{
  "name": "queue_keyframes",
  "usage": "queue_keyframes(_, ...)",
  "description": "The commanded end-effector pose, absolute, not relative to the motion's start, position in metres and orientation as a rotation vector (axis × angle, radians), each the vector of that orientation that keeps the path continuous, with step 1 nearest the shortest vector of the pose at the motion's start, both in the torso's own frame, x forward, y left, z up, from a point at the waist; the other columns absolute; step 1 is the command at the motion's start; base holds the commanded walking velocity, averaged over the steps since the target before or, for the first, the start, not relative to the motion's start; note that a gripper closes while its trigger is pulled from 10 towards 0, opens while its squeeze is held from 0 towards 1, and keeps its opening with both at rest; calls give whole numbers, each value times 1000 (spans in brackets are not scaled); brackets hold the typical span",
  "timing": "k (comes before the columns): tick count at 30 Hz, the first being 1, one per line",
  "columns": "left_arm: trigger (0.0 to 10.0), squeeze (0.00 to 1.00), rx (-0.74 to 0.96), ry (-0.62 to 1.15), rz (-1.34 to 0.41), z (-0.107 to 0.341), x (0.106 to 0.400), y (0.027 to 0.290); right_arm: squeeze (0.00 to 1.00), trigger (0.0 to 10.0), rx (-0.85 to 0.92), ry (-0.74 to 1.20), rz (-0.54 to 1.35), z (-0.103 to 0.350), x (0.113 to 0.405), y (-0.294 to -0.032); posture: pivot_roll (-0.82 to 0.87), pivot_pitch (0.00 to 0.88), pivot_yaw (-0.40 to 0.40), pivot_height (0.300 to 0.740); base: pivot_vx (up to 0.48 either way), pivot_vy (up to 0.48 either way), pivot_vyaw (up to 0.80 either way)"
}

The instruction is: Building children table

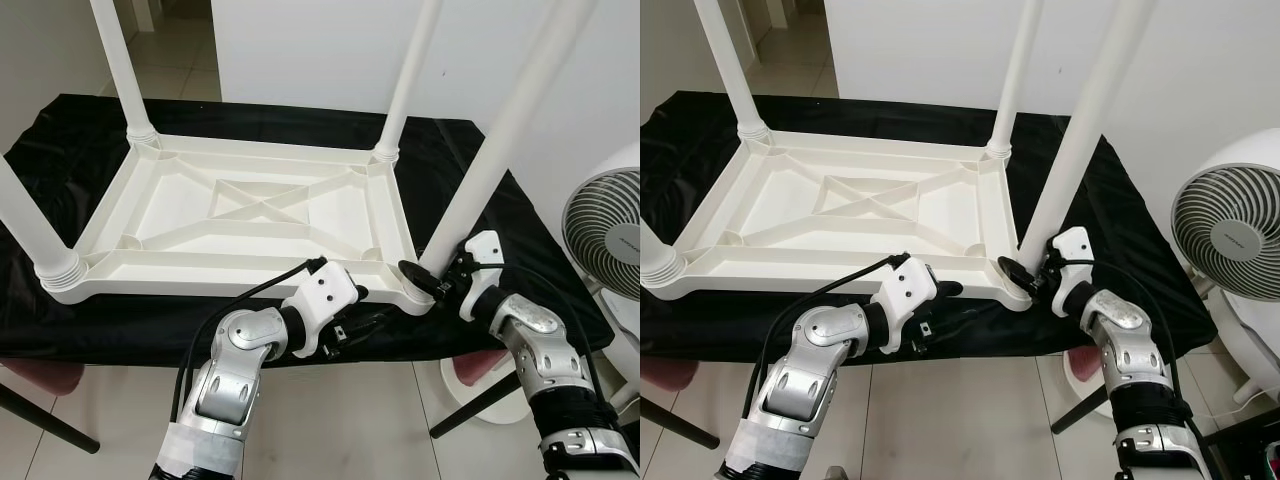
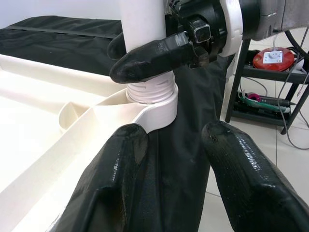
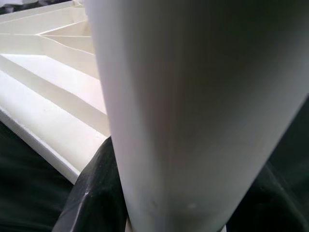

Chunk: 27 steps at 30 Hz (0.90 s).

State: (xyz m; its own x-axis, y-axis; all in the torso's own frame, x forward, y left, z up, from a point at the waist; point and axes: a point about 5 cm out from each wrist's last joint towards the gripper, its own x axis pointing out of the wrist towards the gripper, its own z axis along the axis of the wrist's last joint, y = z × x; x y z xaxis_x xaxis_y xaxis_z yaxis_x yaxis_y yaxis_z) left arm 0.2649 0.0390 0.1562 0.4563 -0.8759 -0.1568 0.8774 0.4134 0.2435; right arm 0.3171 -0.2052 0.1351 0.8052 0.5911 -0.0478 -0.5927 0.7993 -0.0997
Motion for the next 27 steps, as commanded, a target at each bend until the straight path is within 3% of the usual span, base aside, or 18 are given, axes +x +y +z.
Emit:
queue_keyframes(1, 10000, 0, 255, -36, -905, 161, 270, 34, 0, 10000, -72, 71, 617, 119, 312, -201, 95, 11, -48, 740, 0, 0, 0)
queue_keyframes(11, 10000, 0, 254, -35, -908, 161, 269, 34, 0, 10000, -66, 60, 386, 112, 315, -198, 97, 11, -52, 740, 0, 0, 0)
queue_keyframes(17, 10000, 0, 255, -32, -911, 160, 268, 34, 0, 10000, 24, 46, 67, 109, 313, -188, 96, 13, -54, 740, 0, 0, 0)
queue_keyframes(23, 10000, 0, 255, -33, -911, 160, 268, 34, 0, 10000, 46, 68, -65, 106, 311, -189, 96, 14, -54, 740, 0, 0, 0)
queue_keyframes(27, 10000, 0, 250, -32, -909, 160, 267, 33, 0, 10000, 100, 94, -366, 106, 300, -185, 99, 16, -64, 740, 0, 0, 0)
